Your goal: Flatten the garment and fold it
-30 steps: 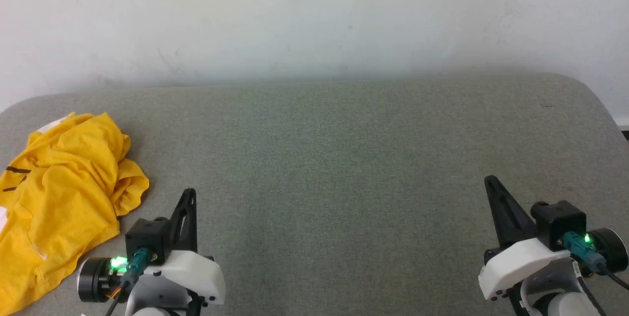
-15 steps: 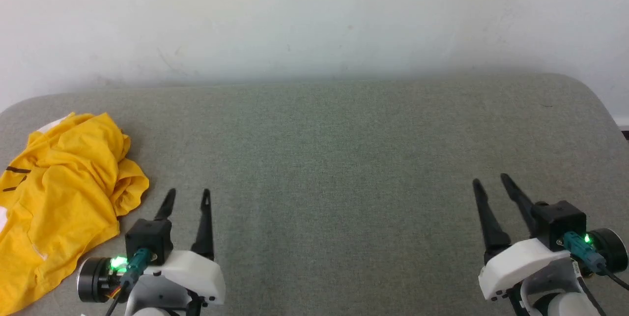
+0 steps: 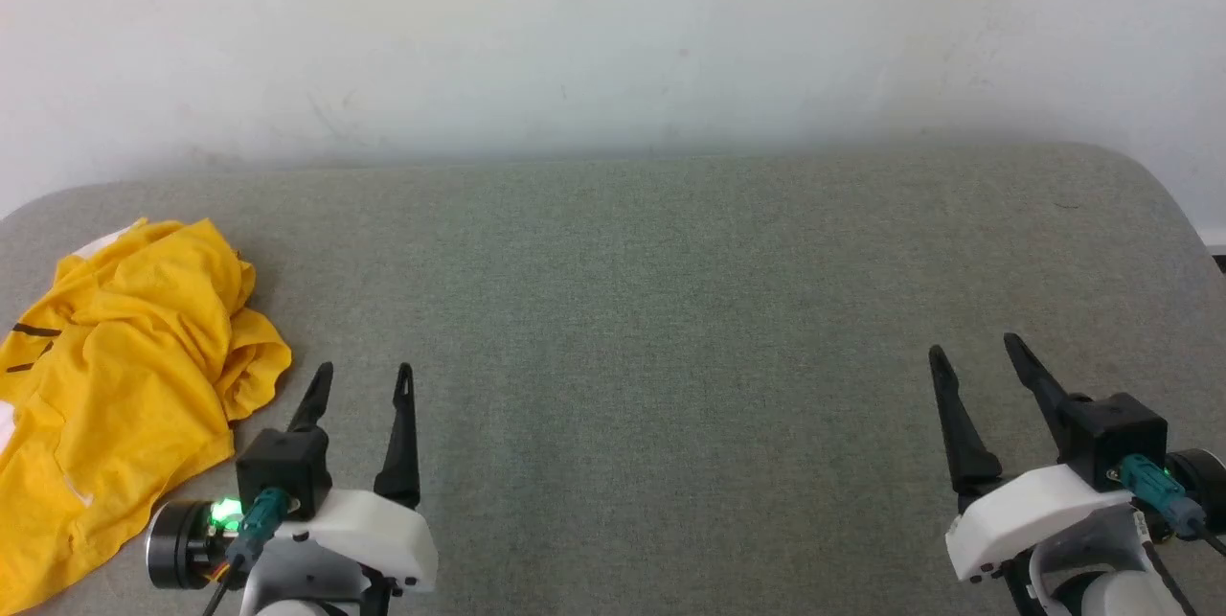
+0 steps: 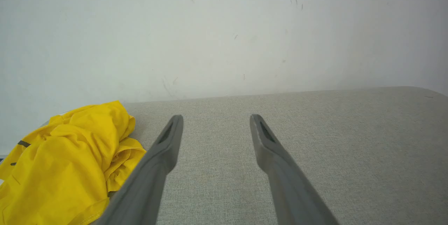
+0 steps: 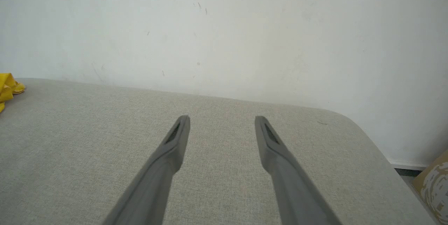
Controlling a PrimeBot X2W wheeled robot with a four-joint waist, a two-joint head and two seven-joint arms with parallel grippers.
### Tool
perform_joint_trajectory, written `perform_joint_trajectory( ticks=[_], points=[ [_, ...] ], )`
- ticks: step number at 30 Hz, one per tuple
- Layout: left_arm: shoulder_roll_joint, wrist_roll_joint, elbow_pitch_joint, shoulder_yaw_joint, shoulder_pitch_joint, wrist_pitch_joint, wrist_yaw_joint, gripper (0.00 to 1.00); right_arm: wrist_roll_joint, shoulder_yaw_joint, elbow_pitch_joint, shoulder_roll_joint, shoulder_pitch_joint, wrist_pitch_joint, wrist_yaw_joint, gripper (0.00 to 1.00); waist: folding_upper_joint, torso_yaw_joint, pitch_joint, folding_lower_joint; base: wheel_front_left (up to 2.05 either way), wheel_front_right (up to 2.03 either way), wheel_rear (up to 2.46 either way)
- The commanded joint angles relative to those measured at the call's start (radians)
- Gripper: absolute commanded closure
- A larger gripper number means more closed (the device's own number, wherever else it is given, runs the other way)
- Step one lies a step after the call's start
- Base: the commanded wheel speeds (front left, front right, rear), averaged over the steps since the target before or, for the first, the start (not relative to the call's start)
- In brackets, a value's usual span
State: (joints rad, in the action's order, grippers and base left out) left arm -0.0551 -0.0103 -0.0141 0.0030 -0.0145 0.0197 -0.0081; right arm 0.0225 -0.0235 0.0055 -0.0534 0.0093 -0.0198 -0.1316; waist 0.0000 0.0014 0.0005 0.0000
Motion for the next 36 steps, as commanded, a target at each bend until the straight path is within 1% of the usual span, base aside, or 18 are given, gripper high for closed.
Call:
perform_joint_trajectory(
  ticks=[1,20,29,36],
  points=[
    [0.001,-0.011,-0.008,0.003,-0.015,0.01,-0.007,0.0,0.009,-0.006,-0.002,0.001,0.009,-0.01,0.0,0.0,0.0,0.0,0.0,0.0,0.0,0.0,0.0],
    [0.001,-0.04,-0.031,0.012,-0.038,0.05,-0.01,0.0,0.033,-0.044,-0.003,0.001,0.023,-0.05,0.0,0.0,0.0,0.012,0.003,0.0,0.0,0.0,0.0],
    [0.002,-0.054,-0.043,0.015,-0.048,0.069,-0.006,0.0,0.041,-0.057,0.0,0.001,0.03,-0.069,0.0,0.0,0.0,0.034,0.003,0.0,0.0,0.0,0.0],
    [0.002,-0.067,-0.053,0.019,-0.057,0.083,-0.001,0.0,0.045,-0.062,0.001,0.001,0.035,-0.083,0.0,0.0,0.0,0.063,0.004,0.0,0.0,0.0,0.0]
  ],
)
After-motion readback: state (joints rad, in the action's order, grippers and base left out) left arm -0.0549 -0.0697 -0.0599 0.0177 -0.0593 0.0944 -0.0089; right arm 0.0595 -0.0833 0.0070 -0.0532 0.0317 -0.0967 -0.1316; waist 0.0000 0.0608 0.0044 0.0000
